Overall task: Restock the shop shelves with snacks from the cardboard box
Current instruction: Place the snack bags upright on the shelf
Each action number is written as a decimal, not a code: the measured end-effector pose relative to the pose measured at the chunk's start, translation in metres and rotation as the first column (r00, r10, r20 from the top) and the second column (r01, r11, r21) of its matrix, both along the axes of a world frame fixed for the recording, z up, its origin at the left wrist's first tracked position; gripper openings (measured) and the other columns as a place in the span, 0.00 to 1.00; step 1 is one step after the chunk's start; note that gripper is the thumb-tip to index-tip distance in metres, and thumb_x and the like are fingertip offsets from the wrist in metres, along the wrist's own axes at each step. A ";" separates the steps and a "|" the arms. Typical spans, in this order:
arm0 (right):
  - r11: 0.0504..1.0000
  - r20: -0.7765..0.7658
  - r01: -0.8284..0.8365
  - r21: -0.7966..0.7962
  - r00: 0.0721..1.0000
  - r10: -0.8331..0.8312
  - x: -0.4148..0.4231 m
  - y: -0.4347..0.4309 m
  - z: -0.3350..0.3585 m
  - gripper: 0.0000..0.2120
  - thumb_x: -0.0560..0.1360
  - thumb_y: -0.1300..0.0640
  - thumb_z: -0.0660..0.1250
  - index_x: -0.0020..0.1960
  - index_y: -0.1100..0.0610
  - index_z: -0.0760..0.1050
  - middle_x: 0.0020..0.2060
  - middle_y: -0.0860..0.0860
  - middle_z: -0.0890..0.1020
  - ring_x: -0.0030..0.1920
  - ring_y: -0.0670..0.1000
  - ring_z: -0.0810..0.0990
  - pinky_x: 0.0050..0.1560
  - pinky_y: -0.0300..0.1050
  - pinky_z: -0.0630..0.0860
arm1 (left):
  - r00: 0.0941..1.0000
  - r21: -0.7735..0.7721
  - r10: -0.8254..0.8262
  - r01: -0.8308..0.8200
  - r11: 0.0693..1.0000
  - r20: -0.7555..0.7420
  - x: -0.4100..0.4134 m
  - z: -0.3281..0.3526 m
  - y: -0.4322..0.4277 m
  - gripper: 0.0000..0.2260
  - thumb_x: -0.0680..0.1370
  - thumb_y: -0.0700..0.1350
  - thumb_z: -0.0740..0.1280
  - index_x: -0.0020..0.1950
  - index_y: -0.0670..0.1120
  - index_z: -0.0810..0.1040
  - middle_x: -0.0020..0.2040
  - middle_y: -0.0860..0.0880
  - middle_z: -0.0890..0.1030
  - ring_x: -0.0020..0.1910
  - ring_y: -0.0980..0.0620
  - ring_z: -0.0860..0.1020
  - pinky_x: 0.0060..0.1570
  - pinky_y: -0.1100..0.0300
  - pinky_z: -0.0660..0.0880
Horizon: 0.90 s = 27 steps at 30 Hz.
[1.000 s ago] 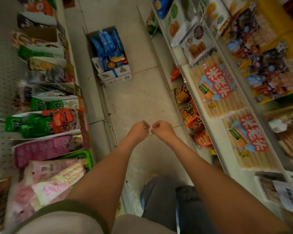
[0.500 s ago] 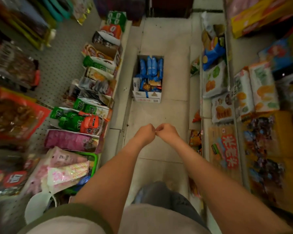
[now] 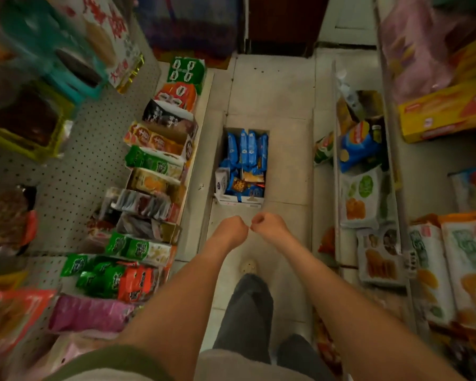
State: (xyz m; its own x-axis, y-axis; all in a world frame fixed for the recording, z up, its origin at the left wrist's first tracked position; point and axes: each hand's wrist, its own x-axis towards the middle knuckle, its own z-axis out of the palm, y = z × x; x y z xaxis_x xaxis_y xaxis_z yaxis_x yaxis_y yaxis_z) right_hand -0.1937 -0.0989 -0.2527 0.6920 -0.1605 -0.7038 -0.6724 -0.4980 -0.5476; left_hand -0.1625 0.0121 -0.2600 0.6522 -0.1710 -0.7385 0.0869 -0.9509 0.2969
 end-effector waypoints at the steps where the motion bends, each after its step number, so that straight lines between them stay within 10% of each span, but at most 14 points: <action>1: 1.000 -0.007 0.003 -0.011 1.000 -0.003 0.021 -0.007 -0.004 0.12 0.75 0.60 0.63 0.58 0.59 0.77 0.57 0.55 0.79 0.56 0.54 0.77 0.53 0.45 0.73 | 1.000 -0.009 0.007 -0.007 1.000 0.013 0.024 -0.003 -0.005 0.14 0.80 0.42 0.56 0.59 0.37 0.75 0.58 0.38 0.78 0.56 0.41 0.77 0.49 0.55 0.72; 23: 0.965 -0.222 -0.261 0.013 0.940 0.258 0.324 -0.038 -0.241 0.15 0.79 0.61 0.56 0.62 0.63 0.73 0.59 0.59 0.78 0.61 0.58 0.75 0.57 0.45 0.70 | 0.843 0.103 0.532 -0.525 0.845 -0.071 0.315 -0.225 -0.012 0.18 0.81 0.44 0.58 0.70 0.41 0.68 0.66 0.39 0.74 0.63 0.41 0.73 0.59 0.55 0.70; 27: 0.958 -0.224 -0.283 0.034 0.933 0.283 0.341 -0.027 -0.307 0.11 0.78 0.62 0.56 0.53 0.61 0.75 0.50 0.58 0.80 0.55 0.58 0.77 0.44 0.44 0.70 | 0.827 0.193 0.551 -0.526 0.828 -0.112 0.331 -0.296 -0.003 0.22 0.79 0.41 0.60 0.72 0.38 0.63 0.67 0.37 0.71 0.64 0.40 0.72 0.60 0.53 0.70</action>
State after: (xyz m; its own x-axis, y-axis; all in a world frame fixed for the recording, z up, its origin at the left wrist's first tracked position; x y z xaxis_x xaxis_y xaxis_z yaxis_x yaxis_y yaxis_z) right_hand 0.1468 -0.1255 -0.5594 0.5331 0.0198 -0.8458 -0.6088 -0.6853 -0.3997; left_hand 0.1682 0.0089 -0.5555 0.4822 0.2925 -0.8258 0.6312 -0.7696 0.0959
